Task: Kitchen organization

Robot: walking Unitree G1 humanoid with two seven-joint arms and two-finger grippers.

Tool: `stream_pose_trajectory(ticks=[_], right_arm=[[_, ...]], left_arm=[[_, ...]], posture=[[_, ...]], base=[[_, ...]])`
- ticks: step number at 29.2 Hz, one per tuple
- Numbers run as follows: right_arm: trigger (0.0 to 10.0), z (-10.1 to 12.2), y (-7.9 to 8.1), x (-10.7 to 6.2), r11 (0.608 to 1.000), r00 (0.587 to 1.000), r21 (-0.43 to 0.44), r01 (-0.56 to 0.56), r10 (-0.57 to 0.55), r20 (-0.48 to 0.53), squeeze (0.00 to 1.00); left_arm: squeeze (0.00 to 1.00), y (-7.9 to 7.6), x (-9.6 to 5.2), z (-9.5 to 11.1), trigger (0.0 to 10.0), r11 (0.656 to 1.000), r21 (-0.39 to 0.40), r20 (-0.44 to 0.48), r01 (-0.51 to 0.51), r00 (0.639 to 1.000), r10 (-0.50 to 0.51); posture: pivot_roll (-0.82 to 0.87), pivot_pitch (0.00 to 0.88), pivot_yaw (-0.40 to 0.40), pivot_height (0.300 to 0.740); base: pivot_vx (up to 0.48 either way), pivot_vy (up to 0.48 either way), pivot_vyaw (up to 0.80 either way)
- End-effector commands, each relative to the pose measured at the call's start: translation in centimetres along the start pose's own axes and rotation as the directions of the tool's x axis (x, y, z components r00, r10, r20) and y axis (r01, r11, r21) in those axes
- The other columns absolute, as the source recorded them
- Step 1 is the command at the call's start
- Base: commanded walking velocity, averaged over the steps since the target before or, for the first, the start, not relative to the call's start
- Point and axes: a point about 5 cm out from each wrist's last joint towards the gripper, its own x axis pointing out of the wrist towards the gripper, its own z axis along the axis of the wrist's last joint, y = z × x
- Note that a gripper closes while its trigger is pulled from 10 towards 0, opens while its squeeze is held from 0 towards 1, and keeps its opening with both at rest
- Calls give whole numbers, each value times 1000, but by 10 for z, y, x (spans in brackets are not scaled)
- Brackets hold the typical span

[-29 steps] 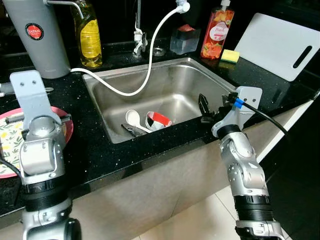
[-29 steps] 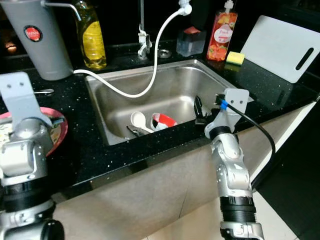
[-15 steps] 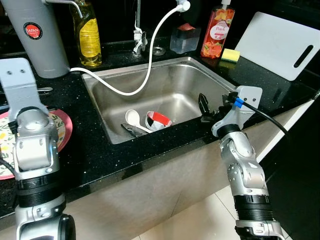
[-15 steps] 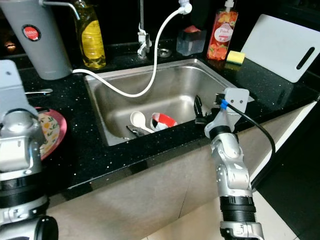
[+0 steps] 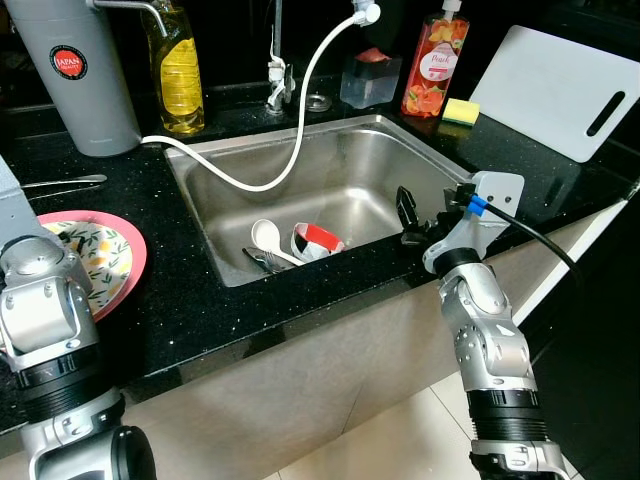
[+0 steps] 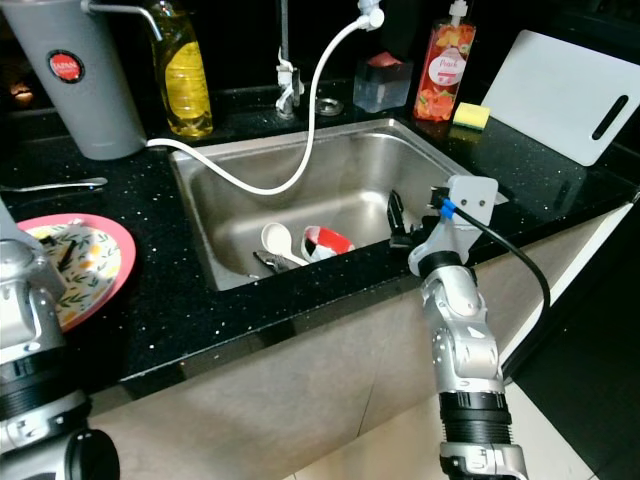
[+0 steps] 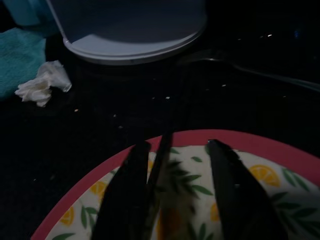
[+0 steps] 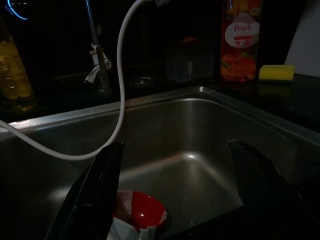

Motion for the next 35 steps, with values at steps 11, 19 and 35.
stream_pose_trajectory(ticks=[11, 19, 35], right_arm=[[10000, -3, -1, 1, 1000, 1000, 11, 9, -9, -8, 0], [10000, -2, -2, 1, 1000, 1000, 11, 10, -10, -3, 0], [10000, 0, -3, 1, 1000, 1000, 9, 13, -13, 1, 0]], left_arm=[[0, 13, 8, -9, 10000, 994, -65, -116, -91, 990, 83], [0, 10, 9, -23, 10000, 994, -86, -221, -69, 974, 48], [0, 7, 8, -26, 0, 999, -33, -196, -39, 980, 32]], posture=[[-81, 118, -20, 740], [-82, 119, -21, 740], [-89, 120, -22, 740]], base=[[0, 0, 0], [0, 0, 0], [0, 0, 0]])
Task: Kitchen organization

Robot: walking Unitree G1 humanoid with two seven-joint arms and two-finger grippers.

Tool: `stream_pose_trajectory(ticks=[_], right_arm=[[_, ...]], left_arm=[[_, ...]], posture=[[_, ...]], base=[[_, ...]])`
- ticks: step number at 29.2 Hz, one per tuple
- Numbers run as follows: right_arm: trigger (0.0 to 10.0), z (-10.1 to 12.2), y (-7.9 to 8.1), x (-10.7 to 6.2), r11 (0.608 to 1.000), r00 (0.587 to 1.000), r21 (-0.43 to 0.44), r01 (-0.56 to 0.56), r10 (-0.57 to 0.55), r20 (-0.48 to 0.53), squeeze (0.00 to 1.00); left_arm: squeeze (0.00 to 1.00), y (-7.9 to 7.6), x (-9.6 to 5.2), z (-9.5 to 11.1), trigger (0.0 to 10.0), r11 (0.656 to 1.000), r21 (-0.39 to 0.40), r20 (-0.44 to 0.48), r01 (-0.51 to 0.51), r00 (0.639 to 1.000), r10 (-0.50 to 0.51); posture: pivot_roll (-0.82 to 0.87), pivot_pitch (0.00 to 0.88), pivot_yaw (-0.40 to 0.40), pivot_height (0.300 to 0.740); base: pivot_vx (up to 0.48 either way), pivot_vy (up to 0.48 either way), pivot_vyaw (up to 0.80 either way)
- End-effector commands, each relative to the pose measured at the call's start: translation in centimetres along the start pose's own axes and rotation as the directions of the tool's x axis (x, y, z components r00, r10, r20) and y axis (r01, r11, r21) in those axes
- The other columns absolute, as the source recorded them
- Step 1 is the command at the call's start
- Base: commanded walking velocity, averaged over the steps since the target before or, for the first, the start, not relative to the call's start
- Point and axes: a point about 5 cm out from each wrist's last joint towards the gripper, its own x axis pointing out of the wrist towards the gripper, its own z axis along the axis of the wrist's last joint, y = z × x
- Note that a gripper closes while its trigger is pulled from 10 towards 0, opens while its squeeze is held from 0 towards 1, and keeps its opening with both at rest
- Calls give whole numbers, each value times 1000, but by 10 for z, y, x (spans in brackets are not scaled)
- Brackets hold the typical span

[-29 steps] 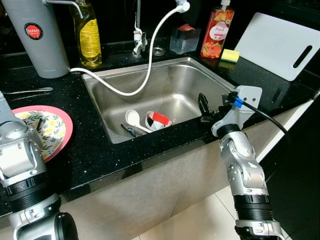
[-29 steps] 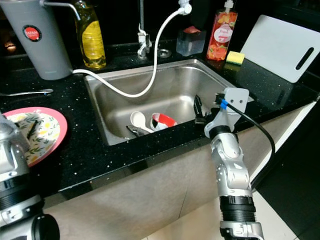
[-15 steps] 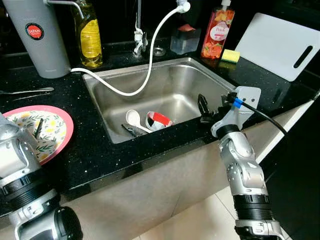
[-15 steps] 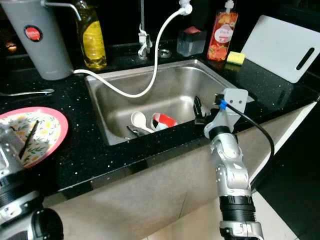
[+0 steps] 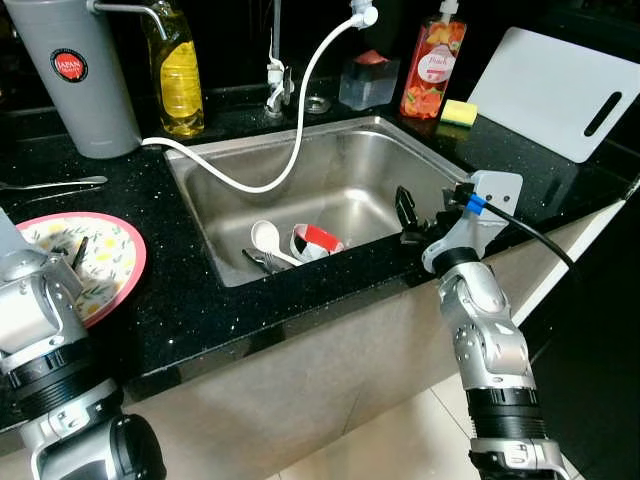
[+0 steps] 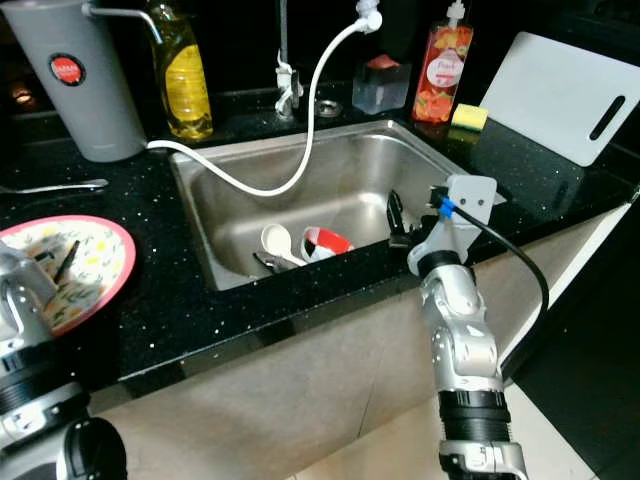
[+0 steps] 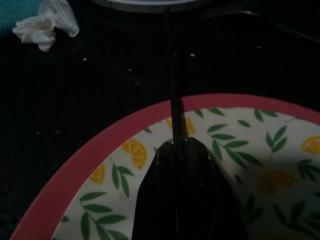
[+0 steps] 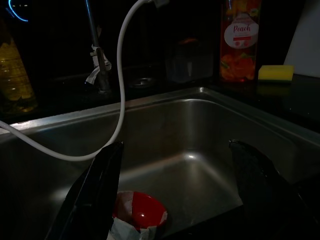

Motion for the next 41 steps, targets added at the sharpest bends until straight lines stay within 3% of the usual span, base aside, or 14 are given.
stream_pose_trajectory(ticks=[1, 7, 8, 9, 16, 19, 20, 22, 25, 28, 34, 36, 38, 41], right_arm=[[10000, 1, -3, 0, 1000, 1000, 7, 12, -12, 7, 0], [10000, 1, -3, 0, 1000, 1000, 7, 11, -11, 7, 0], [10000, 1, -3, 0, 1000, 1000, 7, 11, -11, 8, 0], [10000, 2, -3, 0, 1000, 1000, 8, 11, -11, 9, 0], [10000, 3, -2, 1, 1000, 1000, 8, 10, -10, 13, 0], [10000, 4, -2, 1, 1000, 1000, 8, 9, -9, 16, 0], [10000, 4, -2, 1, 1000, 1000, 8, 9, -9, 16, 0], [10000, 5, -2, 2, 1000, 1000, 7, 8, -8, 20, 0], [10000, 5, -2, 2, 1000, 1000, 7, 7, -8, 22, 0], [10000, 12, -2, 4, 1000, 999, 5, 2, -2, 41, 0], [10000, 22, -5, 6, 1000, 997, -5, -20, 21, 70, 0], [10000, 30, -4, 5, 997, 993, -13, -81, 82, 90, 0], [10000, 30, -4, 5, 997, 993, -13, -81, 82, 90, 0], [10000, 44, 6, 3, 978, 970, -10, -210, 210, 124, 0]], left_arm=[[0, 1, 3, -12, 0, 999, 42, -35, -4, 999, 5], [0, -2, 1, -3, 745, 998, 66, 36, 6, 999, -8], [0, -3, -1, 0, 9137, 997, 71, 56, 9, 998, -13], [0, -9, -6, 10, 10000, 997, 54, 123, 49, 991, -55], [0, -31, -22, 27, 10000, 975, 66, 243, 214, 944, -224], [0, -55, -43, 39, 10000, 888, 120, 310, 443, 833, -458], [0, -55, -43, 39, 10000, 888, 120, 310, 443, 833, -458], [0, -67, -56, 40, 10000, 806, 164, 303, 569, 748, -590], [0, -73, -63, 40, 10000, 752, 195, 292, 630, 694, -657], [0, -83, -82, 38, 10000, 575, 290, 254, 765, 518, -817], [0, -83, -86, 38, 10000, 443, 284, 193, 850, 402, -895], [0, -80, -86, 38, 10000, 363, 313, 161, 878, 327, -931], [0, -80, -86, 38, 10000, 363, 313, 161, 878, 327, -931], [0, -78, -87, 36, 10000, 305, 347, 134, 887, 275, -952]], posture=[[-89, 120, -22, 740], [-88, 122, -23, 740], [-89, 121, -22, 740], [-89, 120, -23, 740], [-89, 120, -23, 740], [-89, 118, -22, 740], [-89, 118, -22, 740], [-88, 118, -19, 740], [-90, 117, -19, 740], [-88, 114, -14, 740], [-90, 110, -12, 740], [-89, 108, -13, 740], [-89, 108, -13, 740], [-91, 106, -12, 740]], base=[[0, 0, 0], [0, 0, 0], [0, 0, 0], [0, 0, 0], [0, 0, 0], [0, 0, 0], [0, 0, 0], [0, 0, 0], [0, 0, 0], [0, 0, 0], [0, 0, 0], [0, 0, 0], [0, 0, 0], [0, 0, 0]])
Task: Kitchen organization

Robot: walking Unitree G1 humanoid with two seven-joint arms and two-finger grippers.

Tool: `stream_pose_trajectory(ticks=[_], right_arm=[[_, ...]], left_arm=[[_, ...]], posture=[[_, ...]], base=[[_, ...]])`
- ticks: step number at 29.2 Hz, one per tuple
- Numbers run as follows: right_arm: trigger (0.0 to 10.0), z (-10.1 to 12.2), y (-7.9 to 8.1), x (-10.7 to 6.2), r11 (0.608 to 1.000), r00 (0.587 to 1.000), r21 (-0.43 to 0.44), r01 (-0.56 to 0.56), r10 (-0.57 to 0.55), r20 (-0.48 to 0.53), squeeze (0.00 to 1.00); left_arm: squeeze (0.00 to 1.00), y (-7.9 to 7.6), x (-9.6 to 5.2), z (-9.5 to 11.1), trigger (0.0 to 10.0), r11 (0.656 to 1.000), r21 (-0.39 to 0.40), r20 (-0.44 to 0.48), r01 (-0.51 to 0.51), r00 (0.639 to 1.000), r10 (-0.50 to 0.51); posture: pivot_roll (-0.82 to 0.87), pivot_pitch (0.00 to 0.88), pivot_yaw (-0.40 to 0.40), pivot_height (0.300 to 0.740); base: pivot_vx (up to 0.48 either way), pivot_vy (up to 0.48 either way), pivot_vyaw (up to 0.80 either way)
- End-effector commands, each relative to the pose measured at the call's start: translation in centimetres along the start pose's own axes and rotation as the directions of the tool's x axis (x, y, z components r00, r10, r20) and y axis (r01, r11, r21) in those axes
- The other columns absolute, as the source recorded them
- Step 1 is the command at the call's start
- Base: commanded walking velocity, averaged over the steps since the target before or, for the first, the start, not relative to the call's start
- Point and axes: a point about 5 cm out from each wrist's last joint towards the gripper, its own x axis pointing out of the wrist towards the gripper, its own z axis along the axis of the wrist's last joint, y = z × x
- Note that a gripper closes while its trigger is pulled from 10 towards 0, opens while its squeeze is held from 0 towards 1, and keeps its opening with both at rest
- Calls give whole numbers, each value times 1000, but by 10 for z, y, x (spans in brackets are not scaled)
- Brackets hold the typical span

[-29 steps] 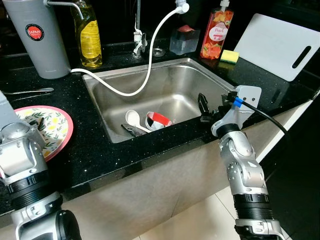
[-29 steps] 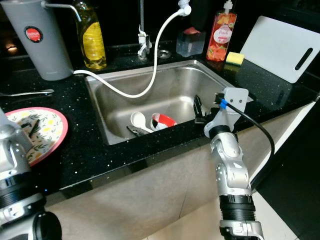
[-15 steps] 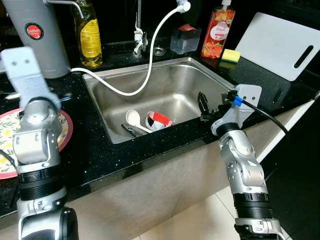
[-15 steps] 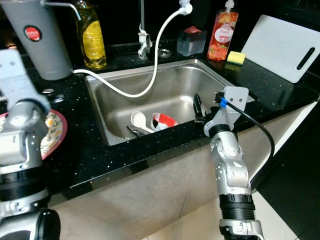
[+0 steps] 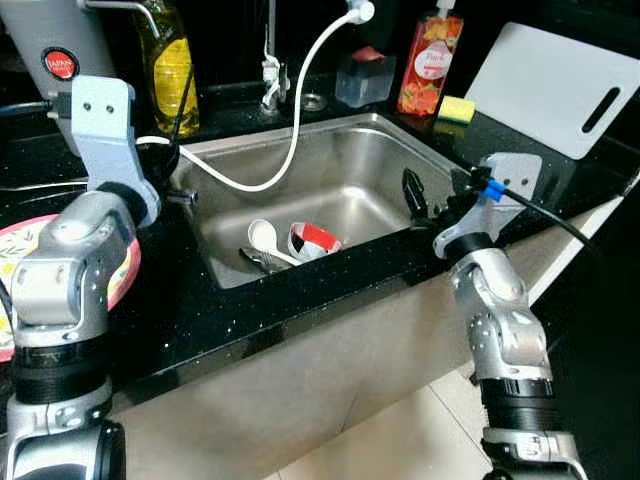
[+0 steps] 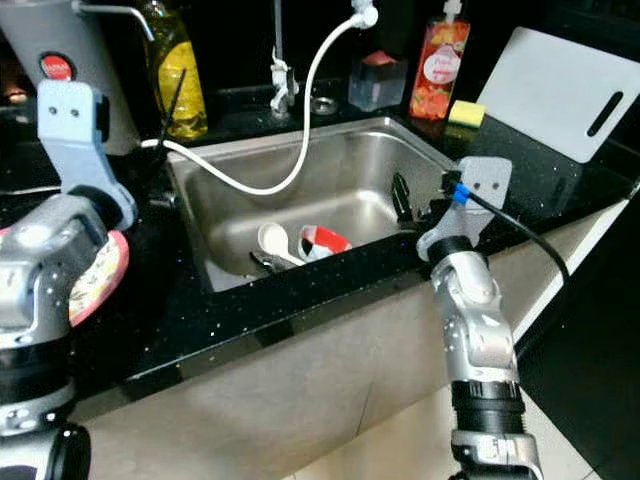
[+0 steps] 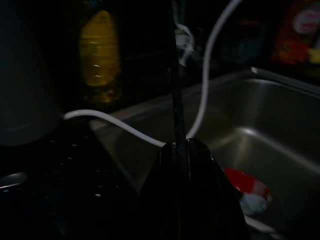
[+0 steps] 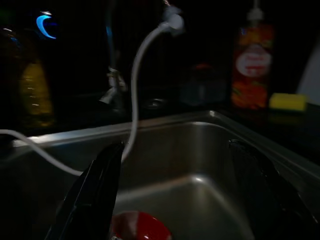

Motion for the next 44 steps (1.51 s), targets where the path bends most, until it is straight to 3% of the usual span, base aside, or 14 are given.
stream_pose_trajectory(ticks=[1, 3, 9, 12, 16, 18, 22, 27, 28, 29, 35, 37, 41, 44], right_arm=[[10000, 24, 16, 0, 983, 981, 14, -181, 180, 66, 0], [10000, 36, 28, -2, 953, 949, 18, -303, 300, 93, 0], [10000, 47, 40, -8, 896, 893, 30, -444, 439, 103, 0], [10000, 48, 42, -10, 879, 877, 36, -475, 469, 101, 0], [10000, 44, 44, -14, 858, 858, 52, -512, 508, 75, 0], [10000, 42, 45, -17, 841, 844, 66, -537, 534, 53, 0], [10000, 40, 46, -18, 834, 838, 87, -545, 544, 44, 0], [10000, 40, 48, -16, 832, 851, 179, -524, 522, 64, 0], [10000, 41, 50, -15, 810, 850, 265, -524, 519, 94, 0], [10000, 43, 51, -15, 793, 847, 304, -528, 520, 114, 0], [10000, 49, 56, -16, 720, 814, 390, -574, 554, 174, 0], [10000, 49, 59, -16, 686, 806, 439, -581, 560, 192, 0], [10000, 48, 61, -16, 668, 803, 465, -582, 561, 199, 0], [10000, 44, 67, -14, 624, 806, 540, -565, 558, 199, 0]], left_arm=[[0, -4, -4, 1, 10000, 997, 31, -3, 75, 997, -75], [0, -6, -6, -1, 10000, 993, 35, -15, 115, 993, -115], [0, -7, -11, 0, 10000, 980, 20, -27, 199, 980, -199], [0, -8, -13, 1, 10000, 974, 6, -23, 228, 973, -228], [0, -13, -21, 7, 10000, 945, -19, 27, 327, 945, -327], [0, -14, -25, 13, 10000, 914, -52, 82, 403, 913, -399], [0, -17, -28, 14, 10000, 892, -63, 106, 448, 891, -441], [0, -28, -31, 9, 10000, 850, -61, 115, 523, 850, -515], [0, -36, -34, 6, 10000, 822, -67, 117, 565, 823, -556], [0, -38, -34, 4, 10000, 817, -72, 113, 572, 819, -563], [0, -43, -34, 2, 10000, 796, -107, 127, 596, 802, -584], [0, -52, -34, 2, 10000, 768, -133, 152, 626, 779, -608], [0, -56, -34, 3, 10000, 750, -164, 180, 641, 767, -616], [0, -68, -35, 7, 10000, 684, -249, 273, 685, 727, -629]], posture=[[-91, 106, -12, 740], [-91, 107, -14, 740], [-91, 109, -17, 740], [-91, 111, -17, 740], [-91, 114, -18, 740], [-92, 115, -19, 740], [-92, 115, -19, 740], [-96, 116, -20, 740], [-101, 118, -22, 740], [-101, 118, -22, 740], [-106, 118, -25, 740], [-106, 116, -26, 740], [-106, 115, -25, 740], [-109, 115, -29, 740]], base=[[0, 0, 0], [0, 0, 0], [0, 0, 0], [0, 0, 0], [0, 0, 0], [0, 0, 0], [0, 0, 0], [0, 0, 0], [0, 0, 0], [0, 0, 0], [0, 0, 0], [0, 0, 0], [0, 0, 0], [0, 0, 0]])
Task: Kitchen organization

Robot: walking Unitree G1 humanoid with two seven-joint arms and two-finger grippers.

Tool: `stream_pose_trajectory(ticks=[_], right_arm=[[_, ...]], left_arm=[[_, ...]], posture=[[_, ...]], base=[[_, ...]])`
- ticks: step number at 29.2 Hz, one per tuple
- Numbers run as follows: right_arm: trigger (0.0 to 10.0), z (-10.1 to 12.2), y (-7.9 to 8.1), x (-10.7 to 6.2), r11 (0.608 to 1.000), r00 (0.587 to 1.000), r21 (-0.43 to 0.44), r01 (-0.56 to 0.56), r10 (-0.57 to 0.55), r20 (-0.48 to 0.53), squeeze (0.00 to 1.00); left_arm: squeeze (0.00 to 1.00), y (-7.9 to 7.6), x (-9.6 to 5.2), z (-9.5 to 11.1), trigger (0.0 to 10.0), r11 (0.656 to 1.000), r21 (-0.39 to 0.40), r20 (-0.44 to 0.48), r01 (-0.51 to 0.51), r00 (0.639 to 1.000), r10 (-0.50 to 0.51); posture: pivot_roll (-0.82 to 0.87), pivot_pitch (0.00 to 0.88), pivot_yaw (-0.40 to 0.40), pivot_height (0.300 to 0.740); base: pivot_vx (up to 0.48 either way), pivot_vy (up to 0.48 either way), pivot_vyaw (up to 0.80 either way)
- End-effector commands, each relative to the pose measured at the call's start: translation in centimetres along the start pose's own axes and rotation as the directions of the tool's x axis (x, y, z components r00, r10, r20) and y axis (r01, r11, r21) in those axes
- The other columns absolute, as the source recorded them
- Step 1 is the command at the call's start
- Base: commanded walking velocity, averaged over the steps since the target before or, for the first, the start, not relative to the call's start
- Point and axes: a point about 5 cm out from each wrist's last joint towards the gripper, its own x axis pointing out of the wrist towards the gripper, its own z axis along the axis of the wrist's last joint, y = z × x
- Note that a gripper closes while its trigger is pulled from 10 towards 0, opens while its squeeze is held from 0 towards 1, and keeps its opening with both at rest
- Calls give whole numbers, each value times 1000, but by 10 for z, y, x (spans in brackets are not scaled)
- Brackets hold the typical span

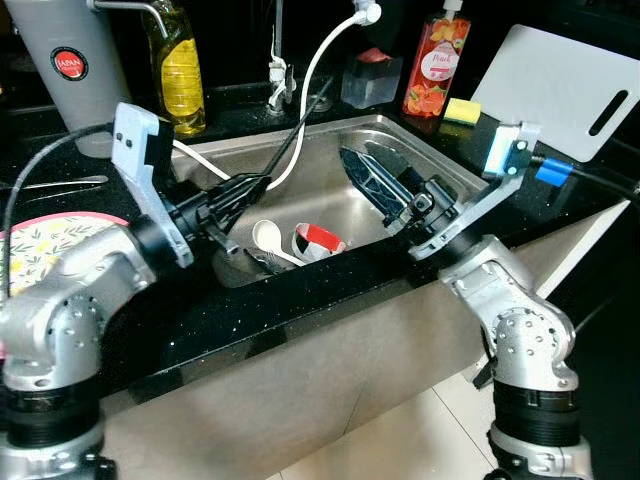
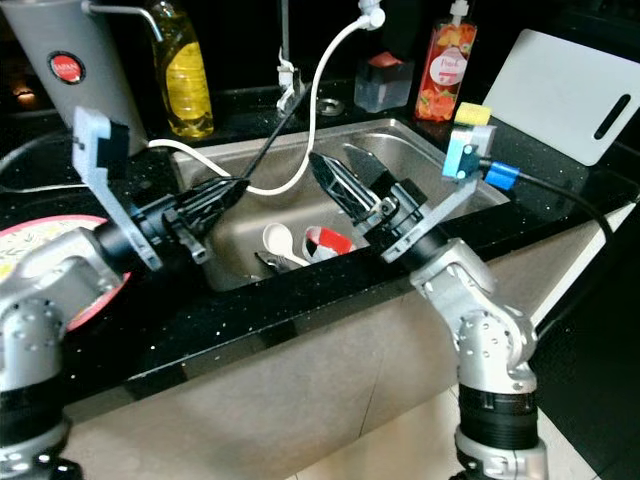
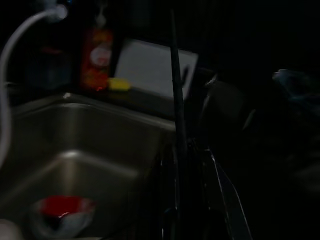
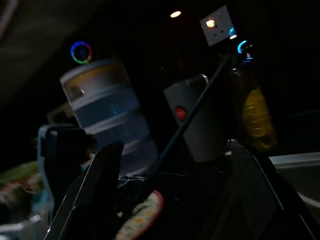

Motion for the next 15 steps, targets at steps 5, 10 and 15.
stream_pose_trajectory(ticks=[5, 10, 15], right_arm=[[10000, -5, 0, 4, 996, 1000, 88, 3, -3, 2, 0], [10000, -7, 1, 7, 992, 1000, 123, 0, -2, 10, 0], [10000, -8, 3, 9, 990, 1000, 137, -4, 3, 7, 0]], left_arm=[[0, -13, 4, 1, 10000, 994, -62, 32, 91, 996, -89], [0, -21, 7, -4, 10000, 985, -99, 18, 141, 990, -140], [0, -23, 11, -8, 10000, 980, -125, 8, 153, 988, -153]], posture=[[-108, 113, -34, 740], [-106, 114, -35, 740], [-110, 115, -35, 740]], base=[[0, 0, 0], [0, 0, 0], [0, 0, 0]])
